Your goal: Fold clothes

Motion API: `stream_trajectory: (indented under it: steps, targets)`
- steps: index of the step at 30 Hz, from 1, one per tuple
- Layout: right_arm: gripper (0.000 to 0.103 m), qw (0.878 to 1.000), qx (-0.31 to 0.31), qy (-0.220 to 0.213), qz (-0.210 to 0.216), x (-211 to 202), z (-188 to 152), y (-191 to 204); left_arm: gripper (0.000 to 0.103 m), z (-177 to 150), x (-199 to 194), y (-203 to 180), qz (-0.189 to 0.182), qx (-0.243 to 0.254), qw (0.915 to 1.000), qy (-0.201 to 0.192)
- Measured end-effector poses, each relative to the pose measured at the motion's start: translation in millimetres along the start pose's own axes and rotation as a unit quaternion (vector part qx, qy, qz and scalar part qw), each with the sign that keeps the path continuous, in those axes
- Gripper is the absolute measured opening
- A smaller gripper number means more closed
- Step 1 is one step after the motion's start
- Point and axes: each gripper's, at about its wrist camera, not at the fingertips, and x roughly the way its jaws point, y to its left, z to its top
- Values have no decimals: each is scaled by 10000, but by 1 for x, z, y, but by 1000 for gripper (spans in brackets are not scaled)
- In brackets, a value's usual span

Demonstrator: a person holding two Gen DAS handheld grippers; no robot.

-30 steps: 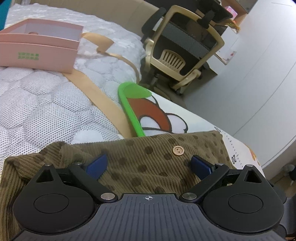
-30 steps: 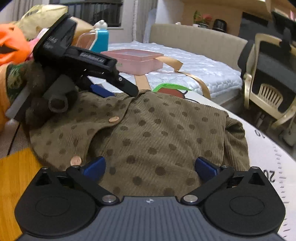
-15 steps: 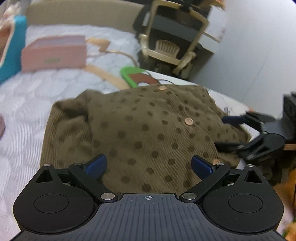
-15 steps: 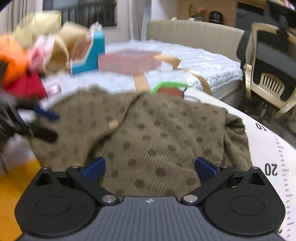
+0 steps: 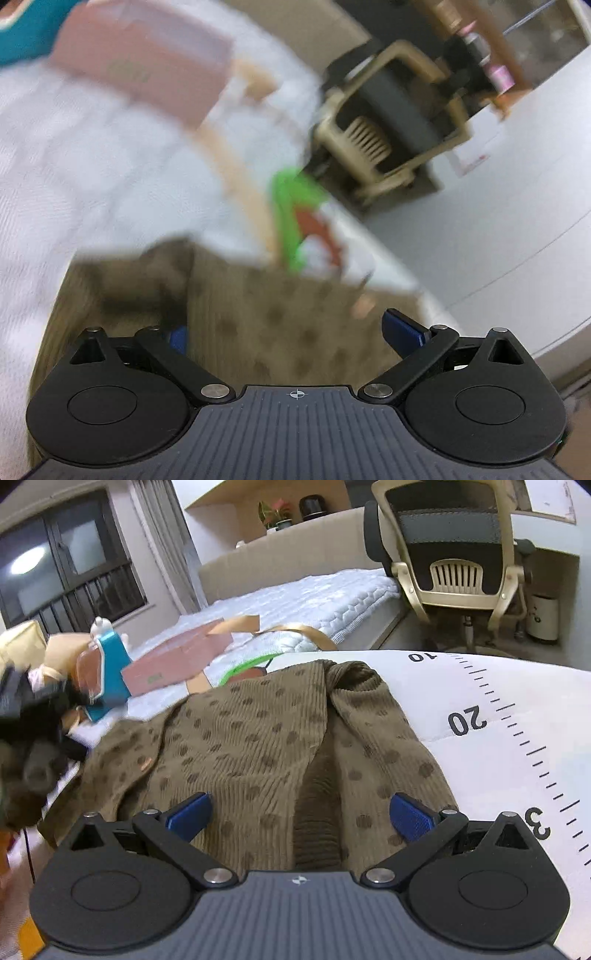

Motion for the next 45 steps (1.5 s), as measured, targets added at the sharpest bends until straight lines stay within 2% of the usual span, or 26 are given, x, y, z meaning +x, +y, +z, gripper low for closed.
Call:
stream_trajectory:
  steps: [2,6,8,13,14,15,17,19,21,23,26,28,30,31,33,34,36,37,40,43,45]
  targets:
    - [103,9999,-80,18,-57,2,-1,4,100,13,7,3,-82,-143,9998,-87]
    - [103,9998,-178,34,-77,4,0,8,100,13,16,1,634,464,9969,-104]
    - [103,9997,-197,8,-132,3,0,10,100,-1,15,7,893,577,9942,177]
    - [103,9992,-240,-12,-330,5,2,10,101,-43,-17,18,715,476,9951,495]
    - [103,9974,-505,-31,-518,7,4,14,101,-48,-21,16,754,549,9943,523]
    - [103,9919,-969,-71,-813,10,7,19,101,-54,-26,14,792,621,9934,551]
    - [103,9726,-1872,-117,-1371,17,13,30,101,-64,-34,10,869,767,9914,607]
    - [103,9593,-2315,-5,-1614,21,25,38,101,-72,-39,8,960,875,9894,651]
    - [103,9551,-2470,-82,-1633,15,37,45,101,-76,-41,8,999,872,9890,649]
    - [103,9698,-2133,-250,-1158,1,55,44,101,-77,-42,9,997,811,9897,624]
    - [103,9915,-1177,-309,-452,-6,85,32,103,-80,-42,10,1001,746,9904,597]
    - [96,9975,-659,-175,-179,8,98,23,103,-83,-40,9,1066,801,9895,554]
    - [72,9993,-345,53,-105,32,104,16,103,-89,-39,3,1186,967,9869,511]
    - [67,9995,-153,237,-143,49,104,11,103,-91,-39,0,1238,1041,9856,492]
    - [47,9975,255,629,-209,84,103,-1,103,-94,-40,-2,1282,1119,9843,468]
    - [41,9959,421,784,-165,97,101,-4,103,-96,-40,-3,1288,1140,9840,460]
    - [28,9970,368,686,-14,104,108,1,103,-94,-43,2,1165,1036,9867,466]
    - [25,9985,186,517,77,99,114,8,103,-93,-44,4,1100,977,9880,467]
    - [24,9989,-467,-15,90,87,131,25,103,-89,-47,14,859,730,9926,441]
    - [25,9903,-1155,257,-731,113,125,25,103,-88,-48,16,790,657,9938,426]
    - [49,9839,-1372,429,-1062,127,114,16,103,-86,-50,16,791,551,9945,411]
